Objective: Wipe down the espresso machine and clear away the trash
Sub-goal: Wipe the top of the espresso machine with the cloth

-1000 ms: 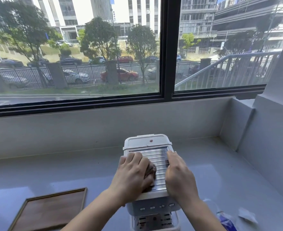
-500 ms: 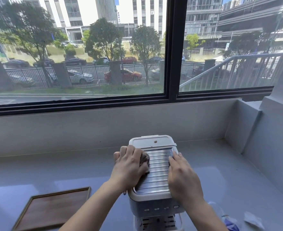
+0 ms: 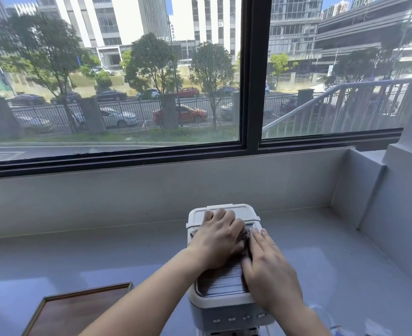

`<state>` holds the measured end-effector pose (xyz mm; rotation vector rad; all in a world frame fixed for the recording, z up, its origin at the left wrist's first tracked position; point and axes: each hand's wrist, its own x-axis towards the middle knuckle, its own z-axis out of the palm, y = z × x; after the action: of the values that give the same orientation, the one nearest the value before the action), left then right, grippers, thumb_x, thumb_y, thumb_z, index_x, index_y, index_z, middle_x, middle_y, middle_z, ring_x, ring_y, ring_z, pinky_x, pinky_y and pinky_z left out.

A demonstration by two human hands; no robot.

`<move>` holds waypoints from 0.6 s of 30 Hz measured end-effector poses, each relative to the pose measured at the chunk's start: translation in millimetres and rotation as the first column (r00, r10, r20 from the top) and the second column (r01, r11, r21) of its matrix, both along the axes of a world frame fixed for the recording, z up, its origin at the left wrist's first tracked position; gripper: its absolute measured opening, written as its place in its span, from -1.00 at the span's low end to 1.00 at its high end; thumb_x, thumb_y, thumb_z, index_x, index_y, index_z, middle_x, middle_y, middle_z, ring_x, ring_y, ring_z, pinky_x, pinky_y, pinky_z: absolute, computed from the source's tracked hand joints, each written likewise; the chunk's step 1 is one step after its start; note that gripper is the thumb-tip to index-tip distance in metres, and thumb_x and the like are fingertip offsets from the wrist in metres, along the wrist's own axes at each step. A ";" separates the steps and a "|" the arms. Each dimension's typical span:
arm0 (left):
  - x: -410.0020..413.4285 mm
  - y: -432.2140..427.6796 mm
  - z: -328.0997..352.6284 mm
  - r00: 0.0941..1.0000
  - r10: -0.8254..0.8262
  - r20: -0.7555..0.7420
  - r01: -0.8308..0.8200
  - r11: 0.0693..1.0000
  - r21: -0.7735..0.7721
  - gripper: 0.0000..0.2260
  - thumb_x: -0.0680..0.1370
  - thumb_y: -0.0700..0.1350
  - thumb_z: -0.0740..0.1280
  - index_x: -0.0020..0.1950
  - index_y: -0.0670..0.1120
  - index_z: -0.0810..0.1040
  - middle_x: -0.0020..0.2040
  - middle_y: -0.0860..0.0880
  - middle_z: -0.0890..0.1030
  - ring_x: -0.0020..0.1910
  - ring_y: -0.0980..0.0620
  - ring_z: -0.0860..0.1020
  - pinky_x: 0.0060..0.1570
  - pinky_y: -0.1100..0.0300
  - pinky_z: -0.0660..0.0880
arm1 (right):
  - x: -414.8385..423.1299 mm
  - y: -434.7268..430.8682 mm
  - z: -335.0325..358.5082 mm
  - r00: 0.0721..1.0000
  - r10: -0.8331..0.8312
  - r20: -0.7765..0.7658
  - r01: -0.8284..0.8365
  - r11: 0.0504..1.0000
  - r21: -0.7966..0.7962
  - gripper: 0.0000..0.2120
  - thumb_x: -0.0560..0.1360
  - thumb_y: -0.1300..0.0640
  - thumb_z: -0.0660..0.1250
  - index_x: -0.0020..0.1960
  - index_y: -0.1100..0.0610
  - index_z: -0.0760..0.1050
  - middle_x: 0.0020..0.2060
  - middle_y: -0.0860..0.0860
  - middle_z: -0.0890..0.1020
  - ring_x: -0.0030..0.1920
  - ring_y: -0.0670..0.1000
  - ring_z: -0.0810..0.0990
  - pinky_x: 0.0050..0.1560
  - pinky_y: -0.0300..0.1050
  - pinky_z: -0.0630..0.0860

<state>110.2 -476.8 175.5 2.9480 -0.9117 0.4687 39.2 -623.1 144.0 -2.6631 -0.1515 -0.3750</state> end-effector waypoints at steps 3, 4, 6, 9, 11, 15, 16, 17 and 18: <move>8.4 -0.5 2.5 0.990 0.143 0.017 -0.142 0.988 -0.065 -0.73 0.56 0.17 0.15 0.07 0.01 0.45 0.06 -0.04 0.46 0.15 -0.11 0.37 0.14 -0.01 0.24 | 0.3 0.9 -1.5 1.000 0.012 0.004 -0.012 1.000 0.001 -0.43 0.58 0.04 0.04 0.58 0.06 0.08 0.59 -0.10 0.08 0.57 -0.15 -0.06 0.43 -0.35 -0.10; 7.3 3.1 0.9 0.976 0.217 0.024 -0.213 0.970 -0.118 -0.75 0.55 0.17 0.17 0.04 0.03 0.46 0.04 -0.03 0.47 0.13 -0.11 0.38 0.12 -0.02 0.25 | 0.2 1.1 -1.7 1.000 0.006 0.007 -0.006 1.000 0.013 -0.43 0.57 0.03 0.05 0.58 0.05 0.10 0.58 -0.11 0.09 0.56 -0.16 -0.06 0.43 -0.35 -0.04; 3.0 18.8 -5.8 0.930 0.365 0.034 -0.353 0.916 -0.189 -0.77 0.53 0.17 0.19 -0.01 0.05 0.47 0.00 -0.02 0.48 0.08 -0.11 0.39 0.05 -0.03 0.25 | 0.4 1.4 -1.9 1.000 -0.007 -0.001 0.007 0.999 0.045 -0.42 0.56 0.00 0.05 0.57 0.03 0.12 0.58 -0.13 0.11 0.56 -0.18 -0.04 0.44 -0.32 0.05; 2.9 49.4 -12.8 0.834 0.551 -0.014 -0.539 0.809 -0.234 -0.78 0.54 0.16 0.19 -0.04 0.03 0.43 -0.04 -0.03 0.44 0.04 -0.11 0.38 -0.05 -0.03 0.21 | 0.6 2.1 -2.7 1.000 -0.011 -0.007 0.011 0.998 0.056 -0.41 0.54 -0.04 0.03 0.56 0.03 0.15 0.57 -0.14 0.13 0.56 -0.18 -0.02 0.45 -0.27 0.13; 11.6 52.9 -9.5 0.783 0.620 -0.053 -0.614 0.757 -0.223 -0.76 0.56 0.15 0.15 -0.01 0.00 0.43 -0.01 -0.05 0.46 0.05 -0.12 0.37 -0.06 -0.03 0.20 | -0.2 1.9 -2.4 1.000 -0.012 -0.010 0.013 0.998 0.056 -0.40 0.53 -0.06 0.00 0.56 0.03 0.15 0.57 -0.14 0.13 0.56 -0.18 -0.02 0.44 -0.27 0.15; 38.9 22.7 3.0 0.790 0.613 0.009 -0.610 0.788 -0.078 -0.74 0.60 0.11 0.10 0.07 0.01 0.49 0.07 -0.06 0.52 0.09 -0.11 0.39 0.02 -0.04 0.26 | -0.4 1.4 -1.2 1.000 0.000 -0.011 0.000 0.999 0.052 -0.41 0.54 -0.06 0.00 0.56 0.01 0.13 0.57 -0.16 0.11 0.56 -0.18 -0.04 0.45 -0.27 0.13; 44.5 15.4 5.1 0.801 0.599 0.007 -0.598 0.799 -0.065 -0.73 0.59 0.11 0.11 0.09 0.00 0.50 0.09 -0.06 0.53 0.10 -0.11 0.40 0.05 -0.04 0.27 | -0.3 1.6 -1.0 1.000 0.002 -0.010 -0.002 0.999 0.049 -0.42 0.56 -0.05 0.02 0.56 0.01 0.14 0.57 -0.17 0.11 0.56 -0.19 -0.05 0.46 -0.27 0.12; 48.6 9.4 6.4 0.809 0.588 -0.007 -0.587 0.807 -0.061 -0.72 0.59 0.12 0.12 0.11 -0.01 0.50 0.11 -0.06 0.53 0.12 -0.11 0.40 0.06 -0.04 0.28 | -0.4 1.8 -0.8 1.000 0.001 -0.011 -0.001 0.999 0.053 -0.43 0.56 -0.04 0.04 0.56 0.00 0.14 0.57 -0.17 0.10 0.56 -0.19 -0.05 0.46 -0.28 0.11; 51.3 4.9 6.0 0.819 0.573 -0.019 -0.573 0.817 -0.063 -0.70 0.58 0.13 0.12 0.12 -0.01 0.50 0.12 -0.06 0.53 0.12 -0.11 0.40 0.07 -0.05 0.28 | -0.5 1.9 -0.8 1.000 -0.001 -0.013 0.002 0.998 0.058 -0.43 0.56 -0.04 0.05 0.56 0.00 0.14 0.57 -0.18 0.10 0.56 -0.19 -0.05 0.45 -0.28 0.10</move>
<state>161.5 -471.9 181.5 3.1113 0.0329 0.4923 38.6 -621.1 143.2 -2.6077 -0.1330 -0.3573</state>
